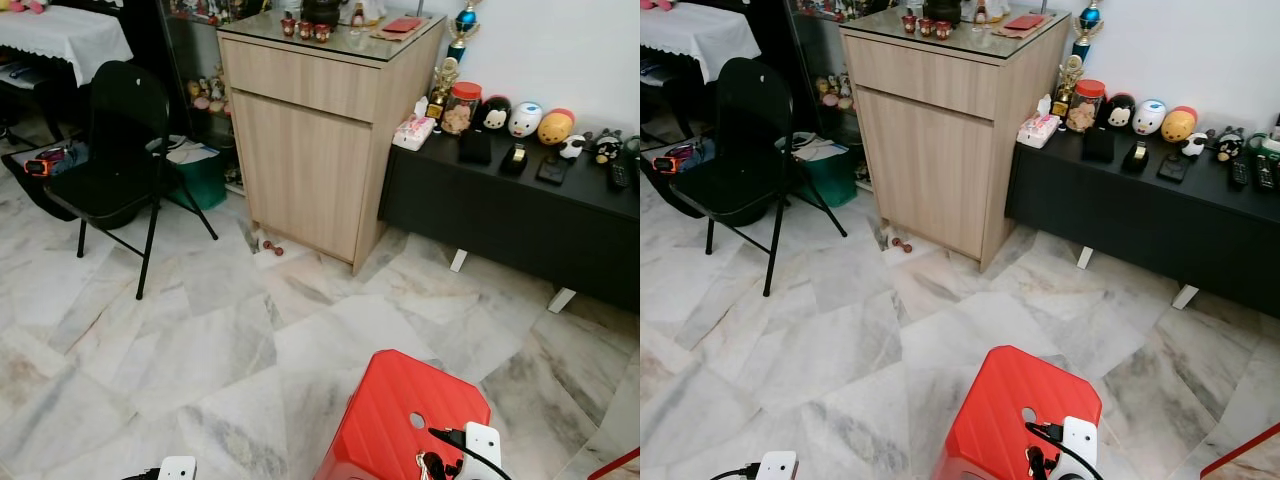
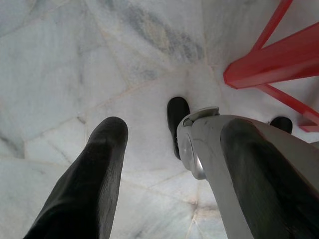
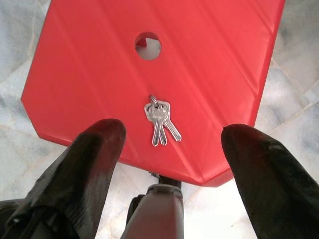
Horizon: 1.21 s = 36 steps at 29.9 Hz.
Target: Hang keys on a hook
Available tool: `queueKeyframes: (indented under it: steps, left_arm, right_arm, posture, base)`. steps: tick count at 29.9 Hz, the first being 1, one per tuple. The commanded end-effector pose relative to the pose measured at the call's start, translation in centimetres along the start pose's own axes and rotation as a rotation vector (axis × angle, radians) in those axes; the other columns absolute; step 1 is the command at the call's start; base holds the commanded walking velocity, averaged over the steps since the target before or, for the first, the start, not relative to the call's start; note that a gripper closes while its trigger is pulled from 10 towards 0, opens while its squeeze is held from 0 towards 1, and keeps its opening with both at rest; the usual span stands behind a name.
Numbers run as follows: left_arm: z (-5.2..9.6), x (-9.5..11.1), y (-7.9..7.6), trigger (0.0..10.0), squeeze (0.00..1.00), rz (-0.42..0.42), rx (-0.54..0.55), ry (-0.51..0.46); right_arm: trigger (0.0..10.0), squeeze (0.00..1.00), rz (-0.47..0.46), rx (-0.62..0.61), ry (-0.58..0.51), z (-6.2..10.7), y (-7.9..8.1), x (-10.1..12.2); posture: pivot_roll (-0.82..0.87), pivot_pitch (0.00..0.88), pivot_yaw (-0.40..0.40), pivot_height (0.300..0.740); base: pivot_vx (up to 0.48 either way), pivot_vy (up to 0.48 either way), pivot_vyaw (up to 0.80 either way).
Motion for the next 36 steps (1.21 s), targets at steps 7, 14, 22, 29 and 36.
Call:
queueKeyframes:
  steps: [7, 14, 22, 29, 36]
  left_arm:
    - [0.1, -0.7, 0.0, 10.0, 0.00, 0.008, 0.002, 0.014]
    - [0.2, -0.9, 0.1, 10.0, 0.00, 0.009, 0.004, 0.018]
    - [0.3, -1.5, 0.3, 10.0, 0.00, 0.000, 0.002, 0.028]
    - [0.4, -1.8, 0.4, 10.0, 0.00, 0.003, 0.007, 0.033]
    - [0.4, -1.9, 0.0, 10.0, 0.00, 0.000, 0.003, 0.035]
  right_arm:
    - [10.0, 0.00, 0.123, 0.025, -0.096, 0.1, 0.3, 1.7]
    - [10.0, 0.00, 0.134, 0.099, -0.244, 0.2, 2.4, 5.1]
    - [10.0, 0.00, 0.202, 0.262, -0.600, 2.6, 7.4, 12.8]
    - [10.0, 0.00, 0.215, 0.304, -0.726, 4.4, 7.9, 13.7]
    - [10.0, 0.00, 0.249, 0.274, -0.648, 3.6, 6.6, 11.2]
  posture:
    - [0.04, 0.000, -0.061, 0.740]
    - [0.04, 0.000, -0.058, 0.740]
    - [0.03, 0.000, -0.055, 0.740]
    - [0.03, 0.000, -0.060, 0.740]
    - [0.01, 0.000, -0.057, 0.740]
  base:
    - [0.000, 0.000, 0.00]
    - [0.000, 0.000, 0.00]
    - [0.000, 0.000, 0.00]
    - [0.000, 0.000, 0.00]
    - [0.000, 0.000, 0.00]
Point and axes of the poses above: a point about 5 cm out from each wrist's last joint towards the gripper, its own z axis pointing back from the gripper into the wrist, its own x axis along the axis of the wrist's last joint, y = z × x, the point moved 6 cm from there along -z, pointing out of the wrist towards the gripper, and after that the axes turned 13 degrees about -z, right-handed, at the moved point
